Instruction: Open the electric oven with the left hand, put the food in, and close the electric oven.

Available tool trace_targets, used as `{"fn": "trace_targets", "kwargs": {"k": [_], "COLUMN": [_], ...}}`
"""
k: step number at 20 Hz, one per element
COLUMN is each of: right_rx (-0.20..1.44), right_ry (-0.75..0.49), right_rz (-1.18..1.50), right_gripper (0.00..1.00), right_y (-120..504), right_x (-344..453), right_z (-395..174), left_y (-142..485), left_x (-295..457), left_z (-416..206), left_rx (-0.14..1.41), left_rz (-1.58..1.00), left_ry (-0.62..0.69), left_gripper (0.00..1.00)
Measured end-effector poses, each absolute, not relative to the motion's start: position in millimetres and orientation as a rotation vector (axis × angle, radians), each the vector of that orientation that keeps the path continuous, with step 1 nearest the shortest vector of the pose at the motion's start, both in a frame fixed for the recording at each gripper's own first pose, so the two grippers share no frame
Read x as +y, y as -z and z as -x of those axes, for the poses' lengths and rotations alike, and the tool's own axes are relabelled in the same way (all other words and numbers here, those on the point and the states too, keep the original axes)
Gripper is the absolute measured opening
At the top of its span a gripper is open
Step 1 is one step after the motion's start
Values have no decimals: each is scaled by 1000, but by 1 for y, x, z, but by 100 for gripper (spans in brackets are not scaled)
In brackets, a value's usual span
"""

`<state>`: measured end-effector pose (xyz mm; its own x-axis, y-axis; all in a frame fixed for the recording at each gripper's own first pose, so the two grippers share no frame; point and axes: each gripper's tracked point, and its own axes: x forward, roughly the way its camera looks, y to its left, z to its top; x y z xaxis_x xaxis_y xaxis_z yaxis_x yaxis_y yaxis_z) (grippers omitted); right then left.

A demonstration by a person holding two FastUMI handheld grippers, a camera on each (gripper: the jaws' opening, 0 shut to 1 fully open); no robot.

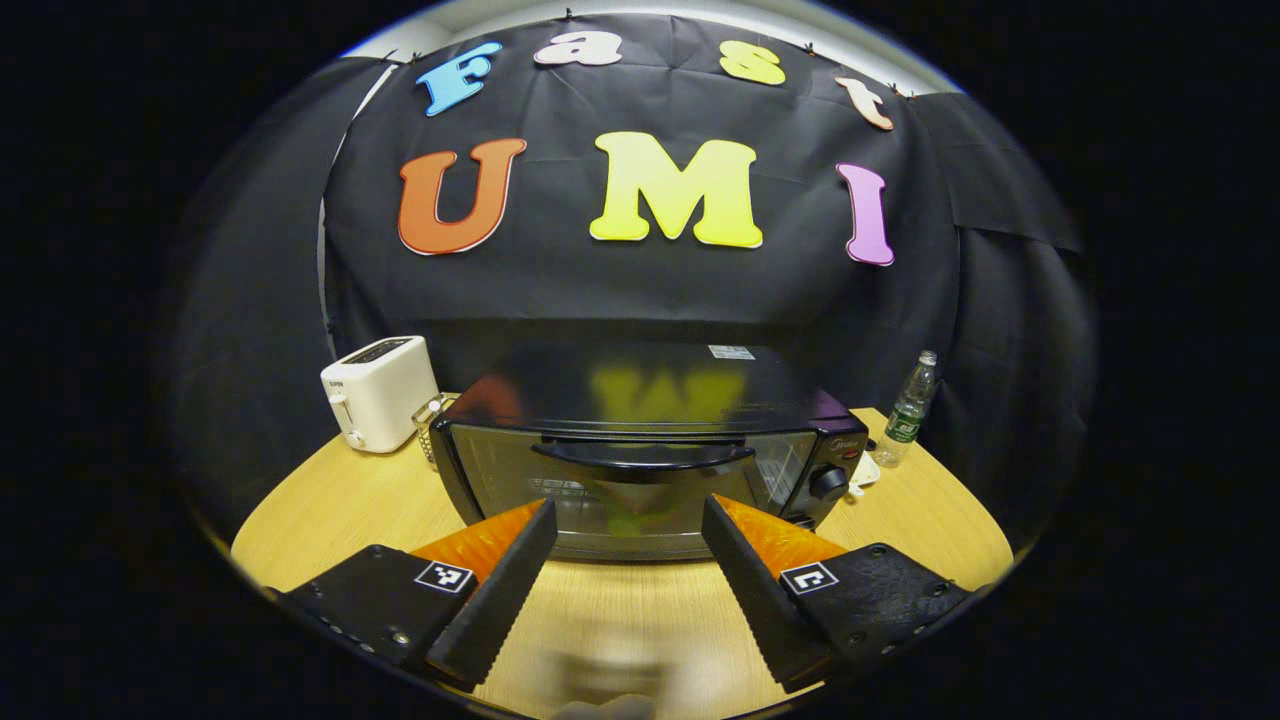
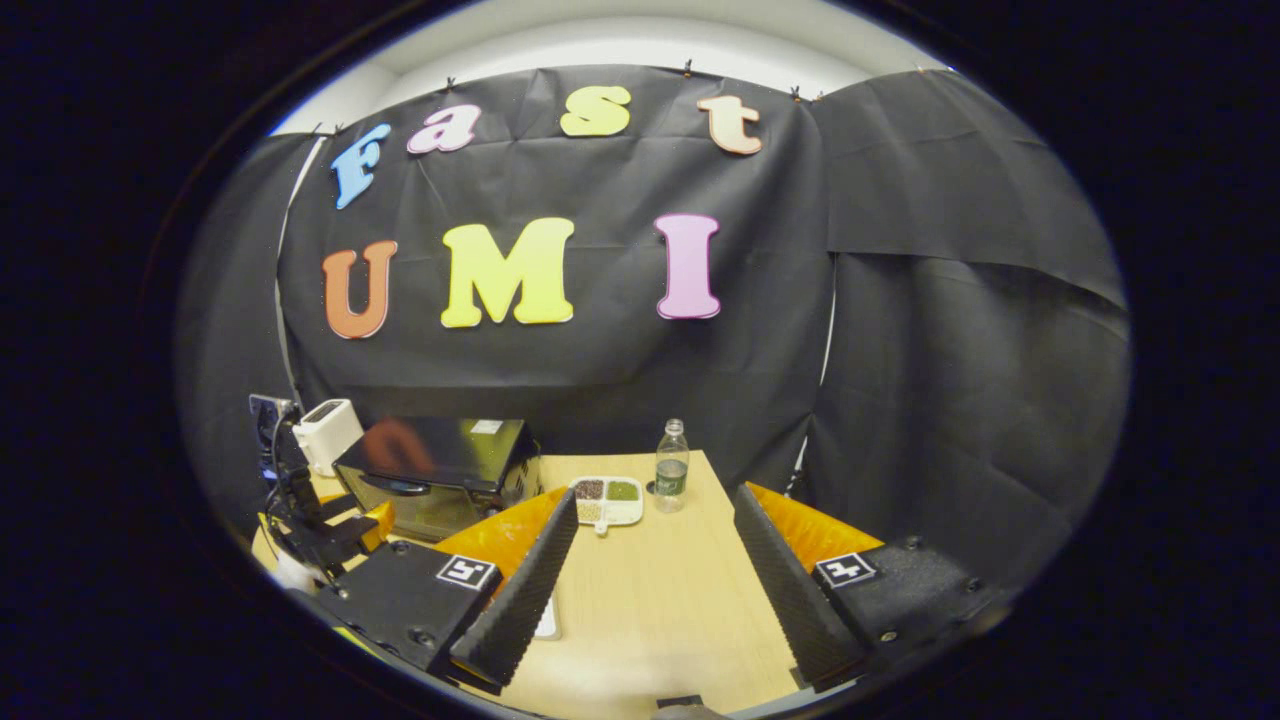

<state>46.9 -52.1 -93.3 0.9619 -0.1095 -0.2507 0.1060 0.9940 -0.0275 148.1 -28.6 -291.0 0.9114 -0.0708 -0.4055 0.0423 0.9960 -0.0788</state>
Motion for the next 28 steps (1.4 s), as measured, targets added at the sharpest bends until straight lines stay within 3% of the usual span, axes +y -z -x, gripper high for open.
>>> {"fn": "trace_targets", "kwargs": {"k": [1,8,9,10,19,28], "right_rx": [256,225,206,195,103,13], "right_ry": [107,72,62,49,-44,-52], "right_rz": [13,0,-5,-1,-4,-25], "right_gripper": [90,91,100,91,91,90], "right_y": [94,78,71,65,30,0], "right_x": [-52,-37,-34,-30,12,39], "right_z": [-47,-44,-43,-44,-45,-26], "left_y": [292,270,262,253,132,13], "left_x": [-27,-22,-22,-20,9,21], "left_z": [-146,-130,-125,-121,-71,-21], "left_rx": [425,423,420,415,267,87], "left_rz": [66,73,79,81,66,63], "left_ry": [60,45,46,43,23,50], "left_gripper": [96,96,96,96,96,95]}}
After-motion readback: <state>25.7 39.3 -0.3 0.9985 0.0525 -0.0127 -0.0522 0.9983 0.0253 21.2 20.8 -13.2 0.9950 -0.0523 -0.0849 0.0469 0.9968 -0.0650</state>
